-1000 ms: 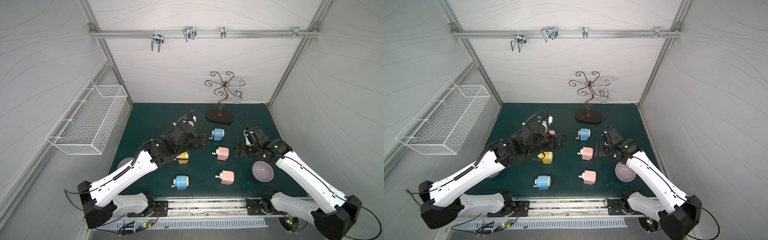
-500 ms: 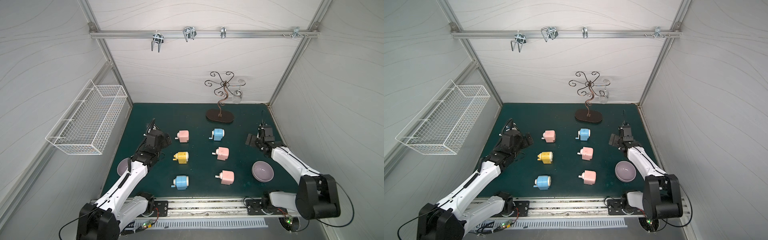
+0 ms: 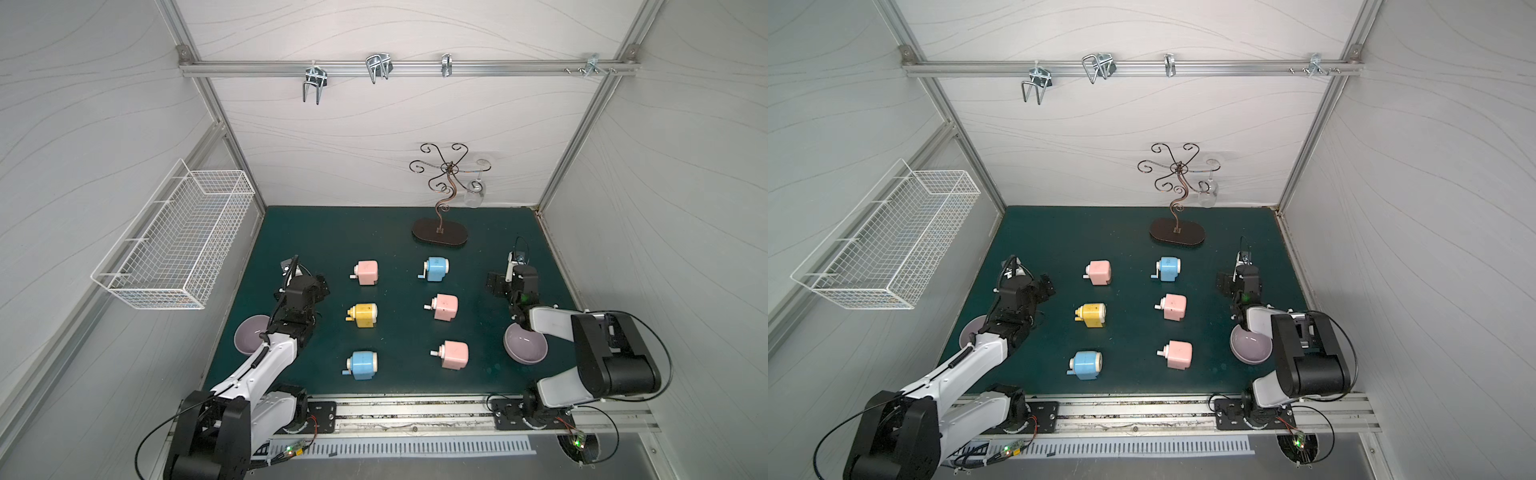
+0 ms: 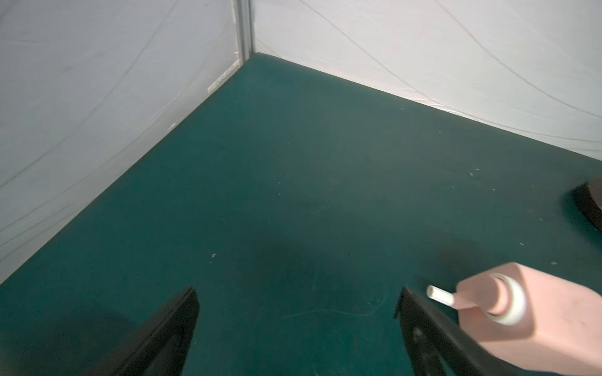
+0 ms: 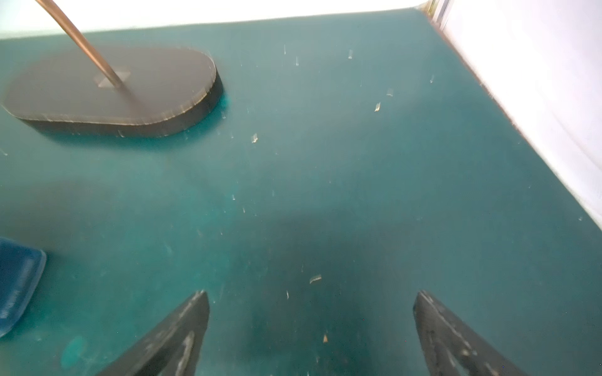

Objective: Put the tray back into the pencil sharpener
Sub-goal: Reset both arms

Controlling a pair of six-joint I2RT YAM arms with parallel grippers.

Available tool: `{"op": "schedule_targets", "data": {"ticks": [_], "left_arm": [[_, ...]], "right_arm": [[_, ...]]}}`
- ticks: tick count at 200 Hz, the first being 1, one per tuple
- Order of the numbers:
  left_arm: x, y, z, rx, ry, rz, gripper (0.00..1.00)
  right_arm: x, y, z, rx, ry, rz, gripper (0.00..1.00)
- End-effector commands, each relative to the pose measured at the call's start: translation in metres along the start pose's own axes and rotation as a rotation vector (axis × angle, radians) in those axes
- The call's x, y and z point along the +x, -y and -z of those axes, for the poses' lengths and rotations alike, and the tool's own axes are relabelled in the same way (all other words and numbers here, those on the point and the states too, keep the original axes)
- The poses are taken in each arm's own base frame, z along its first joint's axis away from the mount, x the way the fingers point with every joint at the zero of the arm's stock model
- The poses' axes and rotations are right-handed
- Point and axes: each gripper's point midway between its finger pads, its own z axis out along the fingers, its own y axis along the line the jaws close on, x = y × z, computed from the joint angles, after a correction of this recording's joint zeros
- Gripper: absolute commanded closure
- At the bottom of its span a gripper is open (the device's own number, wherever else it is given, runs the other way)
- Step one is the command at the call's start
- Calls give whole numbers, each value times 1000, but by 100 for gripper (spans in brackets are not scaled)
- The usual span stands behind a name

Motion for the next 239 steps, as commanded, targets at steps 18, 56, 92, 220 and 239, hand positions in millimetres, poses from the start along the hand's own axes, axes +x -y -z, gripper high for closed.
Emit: {"op": "schedule_targets", "data": {"ticks": [18,56,92,220,239], "left_arm": [[-20,-12,-15,-17,118,27,2],[-7,-25,-31,-24,156,5,2],[-1,-27,-52,30,179,39,1],[15,20,-77,154,46,-146,1],[15,20,-77,154,42,-145,1]], "right_arm": [[-17,12,11,3,243,-35,1],[-17,3,-1,-29,182,-5,1],[-17,-6,-11,-10,107,46,1],[-18,-6,-10,-11,117,47,1],[-18,-6,-10,-11,117,47,1]]}}
